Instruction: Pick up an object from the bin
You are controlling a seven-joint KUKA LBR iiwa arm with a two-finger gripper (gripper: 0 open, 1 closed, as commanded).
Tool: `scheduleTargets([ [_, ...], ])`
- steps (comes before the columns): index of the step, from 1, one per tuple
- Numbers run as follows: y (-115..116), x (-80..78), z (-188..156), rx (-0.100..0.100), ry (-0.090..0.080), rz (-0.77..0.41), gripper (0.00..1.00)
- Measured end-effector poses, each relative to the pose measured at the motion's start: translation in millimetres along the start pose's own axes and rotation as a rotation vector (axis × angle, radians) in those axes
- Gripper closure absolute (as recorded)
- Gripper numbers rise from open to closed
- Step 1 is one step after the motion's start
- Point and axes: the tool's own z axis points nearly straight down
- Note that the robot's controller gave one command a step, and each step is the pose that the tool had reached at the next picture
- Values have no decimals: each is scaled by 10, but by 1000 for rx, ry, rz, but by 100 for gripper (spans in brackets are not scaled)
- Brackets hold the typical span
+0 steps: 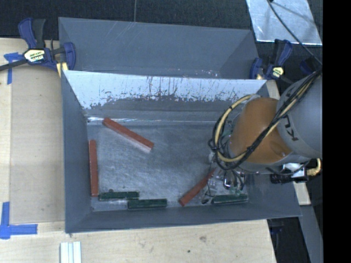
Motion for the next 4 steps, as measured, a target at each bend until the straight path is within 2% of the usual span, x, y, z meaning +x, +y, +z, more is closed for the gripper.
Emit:
scheduleTargets([
  [1, 39, -6, -21, -4, -4, -4, 100],
  [2, -103, -37, -15, -5, -4, -144, 100],
  [3, -296, -56, -1518, -2, -11, -180, 100],
  [4, -297, -41, -1474, -2, -3, -179, 0],
])
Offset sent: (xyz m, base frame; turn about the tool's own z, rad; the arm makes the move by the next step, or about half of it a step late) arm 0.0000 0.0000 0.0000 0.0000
